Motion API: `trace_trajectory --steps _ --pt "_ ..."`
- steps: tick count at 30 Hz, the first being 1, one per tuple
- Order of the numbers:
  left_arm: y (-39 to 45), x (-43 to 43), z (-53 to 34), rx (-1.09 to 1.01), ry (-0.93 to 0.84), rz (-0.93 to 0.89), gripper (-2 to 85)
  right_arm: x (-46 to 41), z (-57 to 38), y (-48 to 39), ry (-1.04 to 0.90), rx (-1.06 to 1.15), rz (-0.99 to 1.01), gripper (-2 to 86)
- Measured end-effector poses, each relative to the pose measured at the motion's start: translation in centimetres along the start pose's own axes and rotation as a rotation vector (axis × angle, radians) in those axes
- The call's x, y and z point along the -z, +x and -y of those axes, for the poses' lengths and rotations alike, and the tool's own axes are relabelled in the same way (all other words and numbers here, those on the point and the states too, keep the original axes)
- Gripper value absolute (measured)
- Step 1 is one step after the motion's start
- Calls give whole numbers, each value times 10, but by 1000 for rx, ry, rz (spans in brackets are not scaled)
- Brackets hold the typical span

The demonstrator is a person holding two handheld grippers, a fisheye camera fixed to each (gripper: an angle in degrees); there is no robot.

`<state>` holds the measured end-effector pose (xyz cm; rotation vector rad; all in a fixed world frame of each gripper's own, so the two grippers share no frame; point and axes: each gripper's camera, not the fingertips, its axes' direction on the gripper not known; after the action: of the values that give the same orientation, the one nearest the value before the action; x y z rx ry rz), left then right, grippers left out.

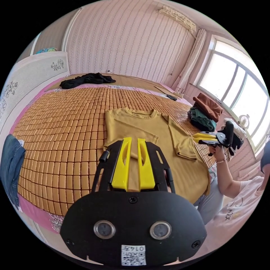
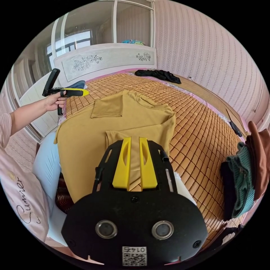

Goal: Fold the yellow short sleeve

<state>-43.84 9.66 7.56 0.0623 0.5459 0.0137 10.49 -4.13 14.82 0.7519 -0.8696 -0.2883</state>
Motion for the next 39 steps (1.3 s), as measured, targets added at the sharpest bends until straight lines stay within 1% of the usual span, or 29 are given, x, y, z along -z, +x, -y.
trace_trajectory --steps 2,4,6,7,8,10,12,14,18,20,24,27,29,31,35,38,39 --pt "-19 -4 4 4 36 -80 42 1 -7 16 29 -45 58 88" --pt "-29 -9 10 -35 34 -89 44 7 -23 42 111 -128 151 91" --pt "-41 -18 18 -40 -13 -45 54 10 -34 59 159 -180 169 90" --pt "-49 -25 22 -41 -35 -28 61 10 -40 70 177 -214 142 92" --pt "-58 -31 24 -52 -47 -25 65 9 -42 75 183 -233 125 93" --pt "-72 -37 25 -40 -42 -32 69 7 -48 104 201 -367 186 110" --pt "-86 -39 27 -24 -34 -69 70 8 -53 115 232 -415 202 117" --pt "-99 -38 30 -17 -12 -79 70 9 -54 119 250 -420 208 116" --pt "-109 -43 43 -25 -27 -73 77 3 -39 124 228 -415 149 116" --pt "-113 -51 51 -20 -44 -43 90 -4 -25 128 242 -395 173 118" --pt "-121 -66 66 3 -75 8 103 -38 20 147 133 -394 248 132" --pt "-130 -76 80 28 -97 9 108 -59 53 156 74 -388 237 137" --pt "-133 -81 92 33 -75 -1 106 -70 73 156 20 -366 181 140" --pt "-131 -88 102 20 -78 -11 105 -83 92 159 -39 -358 46 146" --pt "-121 -119 130 -1 -104 -23 106 -103 109 175 -103 -406 -9 148" --pt "-110 -145 145 -24 -152 -26 108 -125 114 187 -178 -433 -19 118" --pt "-108 -150 148 -30 -165 -20 108 -128 115 189 -178 -434 -40 83"
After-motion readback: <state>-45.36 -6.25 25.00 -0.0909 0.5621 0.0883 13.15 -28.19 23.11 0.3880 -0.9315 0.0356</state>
